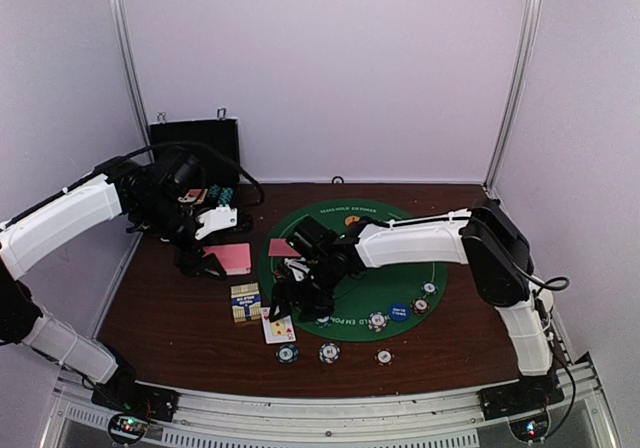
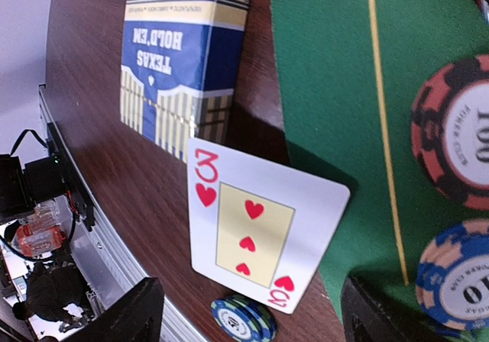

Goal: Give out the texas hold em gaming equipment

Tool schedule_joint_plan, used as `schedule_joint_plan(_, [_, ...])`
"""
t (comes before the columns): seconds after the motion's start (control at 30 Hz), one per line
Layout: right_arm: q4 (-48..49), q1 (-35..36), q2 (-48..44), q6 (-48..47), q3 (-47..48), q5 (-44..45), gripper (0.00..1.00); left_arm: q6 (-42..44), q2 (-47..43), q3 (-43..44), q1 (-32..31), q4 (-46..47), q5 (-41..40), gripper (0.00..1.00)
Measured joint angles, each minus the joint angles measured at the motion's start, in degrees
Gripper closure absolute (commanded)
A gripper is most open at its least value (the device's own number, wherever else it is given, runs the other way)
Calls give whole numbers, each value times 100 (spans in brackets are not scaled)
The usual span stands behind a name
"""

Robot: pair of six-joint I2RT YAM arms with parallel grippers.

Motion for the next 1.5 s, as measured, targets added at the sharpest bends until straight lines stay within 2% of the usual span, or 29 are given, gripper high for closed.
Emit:
schedule_joint_plan(0.73, [-293,468,1150,-304,1720,-1213,21,37,4,46,0,-17,2,100])
schedule_joint_plan(0.9, [-282,391,870,-444,1447,-1252,21,37,17,101,0,-28,7,100])
schedule_joint_plan(1.1, [-387,-66,361,-719,1095,-1220,22,39,22,133,0,-28,11,100])
schedule_joint_plan(1.27, [-566,-297,396,-883,1075,-1152,23,39,37,133,0,-31,11,100])
schedule_joint_plan(1.5, [-660,-122,640,-975,1073,-1156,23,39,46,133,0,-31,9,100])
